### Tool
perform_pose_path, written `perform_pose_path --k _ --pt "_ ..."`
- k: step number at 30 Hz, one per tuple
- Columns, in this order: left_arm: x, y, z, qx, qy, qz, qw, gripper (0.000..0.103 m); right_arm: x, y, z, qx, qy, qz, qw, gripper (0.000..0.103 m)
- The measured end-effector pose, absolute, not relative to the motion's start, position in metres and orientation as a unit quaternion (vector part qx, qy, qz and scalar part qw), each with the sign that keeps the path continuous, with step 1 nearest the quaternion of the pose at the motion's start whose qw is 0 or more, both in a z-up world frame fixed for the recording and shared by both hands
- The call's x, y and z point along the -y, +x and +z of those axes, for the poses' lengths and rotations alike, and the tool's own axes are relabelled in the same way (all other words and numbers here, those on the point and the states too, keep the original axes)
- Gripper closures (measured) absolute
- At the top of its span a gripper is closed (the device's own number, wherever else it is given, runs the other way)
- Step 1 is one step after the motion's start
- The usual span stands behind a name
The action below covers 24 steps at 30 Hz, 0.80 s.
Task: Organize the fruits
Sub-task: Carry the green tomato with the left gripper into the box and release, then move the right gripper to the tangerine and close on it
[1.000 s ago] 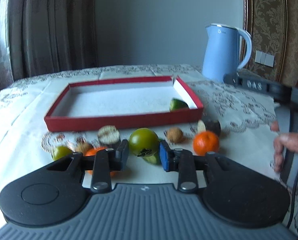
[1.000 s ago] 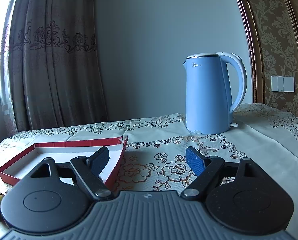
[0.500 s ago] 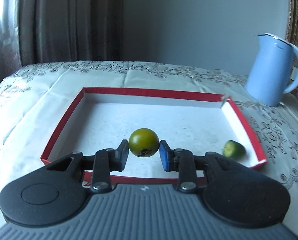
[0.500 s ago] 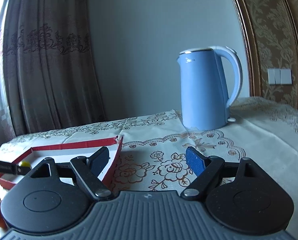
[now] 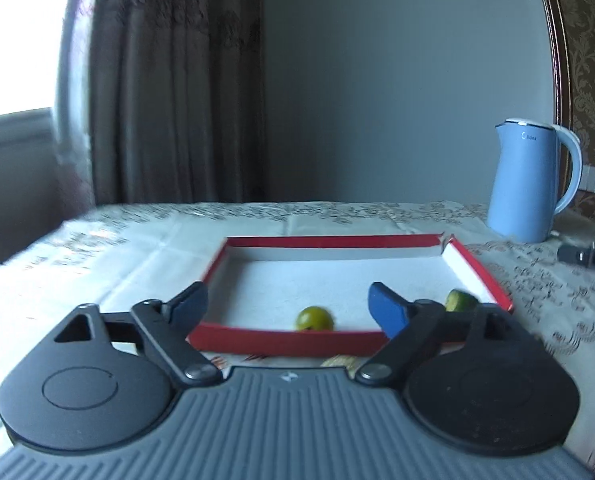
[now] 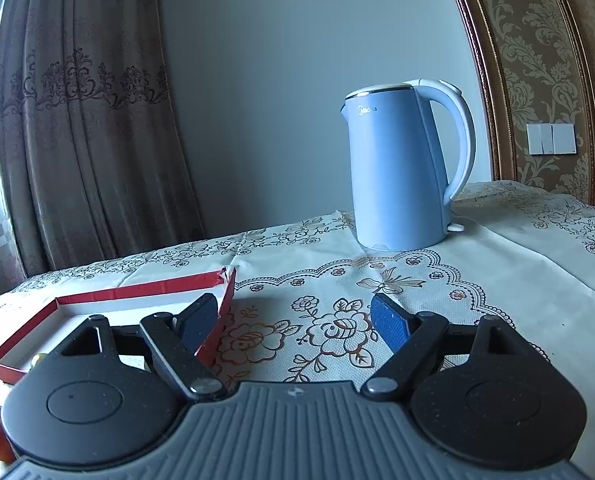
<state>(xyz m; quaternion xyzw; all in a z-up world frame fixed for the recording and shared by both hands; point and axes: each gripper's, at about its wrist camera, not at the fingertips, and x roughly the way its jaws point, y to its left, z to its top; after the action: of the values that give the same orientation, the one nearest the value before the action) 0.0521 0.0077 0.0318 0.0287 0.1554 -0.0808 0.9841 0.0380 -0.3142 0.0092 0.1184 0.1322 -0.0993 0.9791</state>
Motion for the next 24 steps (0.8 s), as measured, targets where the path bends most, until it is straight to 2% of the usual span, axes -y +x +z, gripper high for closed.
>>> perform_pose_path --k 1,6,11,16,24 --pt "-0.014 0.043 0.028 -0.15 0.036 -0.068 0.986 0.004 0.314 0.037 0.009 -0.131 0.117 -0.099 0.98 0.019" --pt "-0.041 0.022 0.009 -0.16 0.051 -0.029 0.985 0.0 0.308 0.028 0.014 -0.103 0.106 -0.085 0.985 0.019" --pt "-0.071 0.03 -0.002 -0.206 -0.007 -0.009 0.979 0.0 0.303 0.014 0.02 -0.096 0.118 -0.055 0.987 0.019" --pt "-0.092 0.041 -0.007 -0.251 -0.056 0.025 0.966 0.0 0.288 -0.016 0.017 -0.126 0.116 -0.014 0.985 0.016" --pt "-0.086 0.048 -0.011 -0.275 -0.028 0.046 0.96 0.0 0.241 -0.032 -0.004 -0.2 0.021 0.04 0.979 0.017"
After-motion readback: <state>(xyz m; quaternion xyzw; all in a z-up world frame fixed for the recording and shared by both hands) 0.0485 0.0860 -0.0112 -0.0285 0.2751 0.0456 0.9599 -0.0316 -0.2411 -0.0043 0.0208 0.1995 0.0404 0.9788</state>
